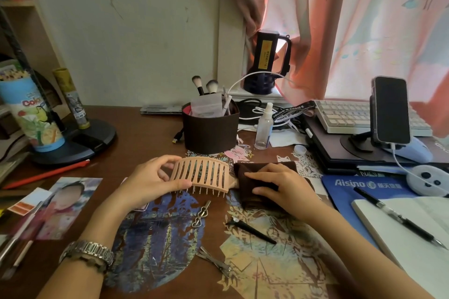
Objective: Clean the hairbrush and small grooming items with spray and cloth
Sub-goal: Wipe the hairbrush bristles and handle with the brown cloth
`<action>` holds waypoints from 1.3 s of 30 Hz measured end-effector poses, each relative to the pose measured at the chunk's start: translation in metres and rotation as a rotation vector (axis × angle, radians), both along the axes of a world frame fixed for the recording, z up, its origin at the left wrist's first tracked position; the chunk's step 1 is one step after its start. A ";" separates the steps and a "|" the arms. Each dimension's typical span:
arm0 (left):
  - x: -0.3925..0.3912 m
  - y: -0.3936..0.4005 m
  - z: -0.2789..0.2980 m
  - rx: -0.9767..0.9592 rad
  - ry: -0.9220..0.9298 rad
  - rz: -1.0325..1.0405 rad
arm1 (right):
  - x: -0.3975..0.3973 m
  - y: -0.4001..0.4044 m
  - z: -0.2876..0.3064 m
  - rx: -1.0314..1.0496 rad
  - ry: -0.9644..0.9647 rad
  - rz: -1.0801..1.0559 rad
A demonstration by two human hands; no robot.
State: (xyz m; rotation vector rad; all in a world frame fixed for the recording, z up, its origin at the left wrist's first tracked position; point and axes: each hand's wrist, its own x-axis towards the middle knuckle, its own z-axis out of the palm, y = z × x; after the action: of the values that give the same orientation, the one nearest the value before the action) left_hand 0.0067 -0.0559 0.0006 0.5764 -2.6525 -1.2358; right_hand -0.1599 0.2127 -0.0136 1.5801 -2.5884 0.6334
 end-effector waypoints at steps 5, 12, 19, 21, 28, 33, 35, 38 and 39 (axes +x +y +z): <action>0.000 0.000 0.001 0.019 -0.007 -0.005 | -0.009 0.002 0.012 0.034 -0.171 0.017; -0.001 0.001 0.003 0.014 -0.014 -0.005 | -0.039 -0.025 0.034 0.058 -0.373 -0.013; -0.001 -0.001 0.001 -0.007 -0.017 0.004 | -0.059 -0.044 0.034 0.267 -0.407 -0.033; -0.001 -0.002 0.000 -0.003 -0.021 0.002 | -0.061 -0.045 0.035 0.281 -0.425 -0.022; -0.002 -0.002 0.000 -0.002 -0.021 0.000 | -0.061 -0.037 0.042 0.056 -0.585 0.083; -0.002 -0.002 0.000 0.004 -0.022 0.000 | -0.052 -0.041 0.062 0.000 -0.573 0.230; -0.001 -0.001 0.000 0.009 -0.023 0.004 | -0.045 -0.049 0.070 0.028 -0.556 0.292; 0.000 0.001 0.005 0.033 -0.020 -0.007 | -0.037 -0.065 0.076 0.075 -0.507 0.367; 0.000 0.002 0.006 0.031 -0.021 -0.011 | -0.035 -0.071 0.076 0.090 -0.499 0.384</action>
State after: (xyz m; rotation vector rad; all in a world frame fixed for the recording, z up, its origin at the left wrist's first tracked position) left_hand 0.0071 -0.0539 0.0067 0.5831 -2.6612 -1.2835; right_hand -0.1952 0.1416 0.0620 2.2246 -2.6697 1.0747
